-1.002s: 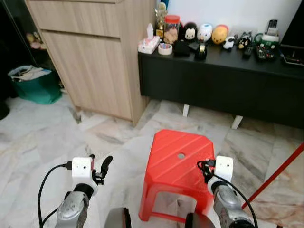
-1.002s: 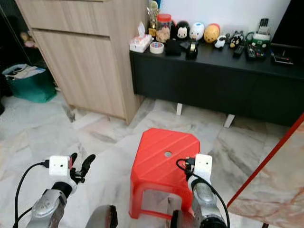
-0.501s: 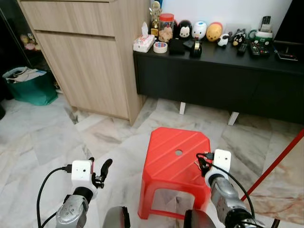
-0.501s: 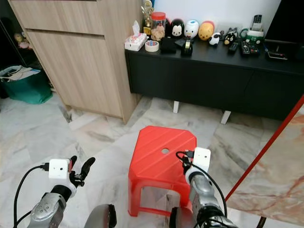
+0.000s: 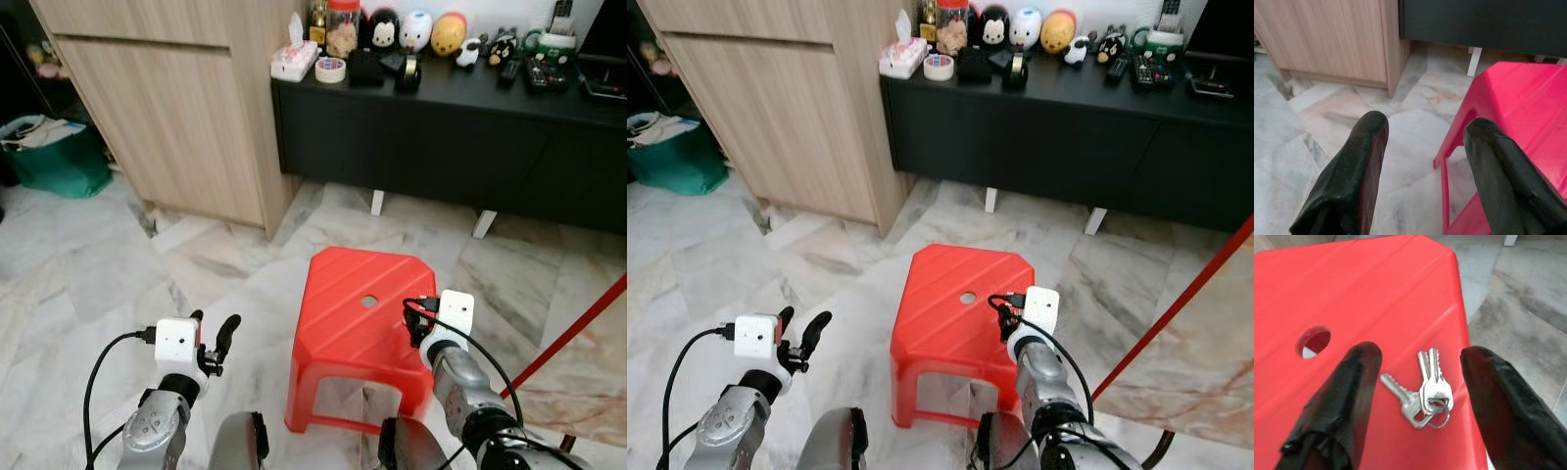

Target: Hang keys on a hook

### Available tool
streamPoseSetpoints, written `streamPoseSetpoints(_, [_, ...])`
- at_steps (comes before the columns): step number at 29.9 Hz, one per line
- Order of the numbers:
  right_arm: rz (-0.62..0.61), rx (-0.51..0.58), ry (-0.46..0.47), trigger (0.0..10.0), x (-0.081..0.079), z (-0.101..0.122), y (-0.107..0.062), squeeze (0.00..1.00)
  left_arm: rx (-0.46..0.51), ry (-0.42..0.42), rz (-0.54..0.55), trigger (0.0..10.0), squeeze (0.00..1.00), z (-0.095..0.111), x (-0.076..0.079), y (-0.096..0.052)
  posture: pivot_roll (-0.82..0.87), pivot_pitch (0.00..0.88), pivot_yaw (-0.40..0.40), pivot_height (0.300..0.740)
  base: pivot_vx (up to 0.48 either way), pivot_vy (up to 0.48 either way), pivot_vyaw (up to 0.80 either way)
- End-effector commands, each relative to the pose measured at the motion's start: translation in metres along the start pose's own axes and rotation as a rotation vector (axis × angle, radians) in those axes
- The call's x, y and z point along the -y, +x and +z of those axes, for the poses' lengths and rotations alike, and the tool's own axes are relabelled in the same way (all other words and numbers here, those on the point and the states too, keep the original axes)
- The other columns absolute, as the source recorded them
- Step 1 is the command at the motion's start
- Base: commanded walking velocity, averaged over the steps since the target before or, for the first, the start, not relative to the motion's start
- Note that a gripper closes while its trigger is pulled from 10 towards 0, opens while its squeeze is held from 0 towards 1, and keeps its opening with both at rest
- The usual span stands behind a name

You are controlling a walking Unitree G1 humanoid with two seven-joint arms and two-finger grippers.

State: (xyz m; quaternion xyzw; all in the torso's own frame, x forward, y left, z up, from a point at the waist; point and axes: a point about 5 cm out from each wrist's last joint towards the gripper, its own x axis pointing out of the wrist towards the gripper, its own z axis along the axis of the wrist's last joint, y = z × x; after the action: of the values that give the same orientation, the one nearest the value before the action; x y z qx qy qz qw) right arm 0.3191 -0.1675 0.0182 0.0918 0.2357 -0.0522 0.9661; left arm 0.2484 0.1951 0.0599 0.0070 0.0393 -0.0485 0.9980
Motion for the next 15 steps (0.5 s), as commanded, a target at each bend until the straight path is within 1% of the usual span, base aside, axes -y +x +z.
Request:
streamPoseSetpoints(1, [0.004,-0.027,0.012,10.0,0.000,-0.003,0.000,0.67,-0.017,-0.002,0.003,10.0,0.00,-0.002,0.002,-0.003,0.09,0.168,-0.009,0.598,0.000,0.000,0.00])
streamPoseSetpoints(2, [0.006,-0.038,0.015,10.0,-0.001,-0.004,0.000,0.00,-0.021,-0.002,0.007,10.0,0.00,-0.002,0.001,-0.005,0.09,0.171,-0.010,0.598,0.000,0.000,0.00])
streamPoseSetpoints(9, [0.034,-0.107,-0.007,10.0,-0.004,-0.014,-0.001,0.00,-0.034,0.000,0.021,10.0,0.00,-0.004,0.000,-0.012,0.09,0.186,-0.011,0.598,0.000,0.000,0.00])
streamPoseSetpoints(11, [0.034,-0.117,-0.018,10.0,-0.004,-0.016,-0.002,0.00,-0.036,0.000,0.022,10.0,0.00,-0.004,0.000,-0.013,0.09,0.188,-0.010,0.598,0.000,0.000,0.00])
streamPoseSetpoints(15, [0.021,-0.118,-0.009,10.0,-0.002,-0.018,-0.002,0.00,-0.042,-0.001,0.021,10.0,0.00,-0.004,0.001,-0.014,0.09,0.195,-0.008,0.598,0.000,0.000,0.00])
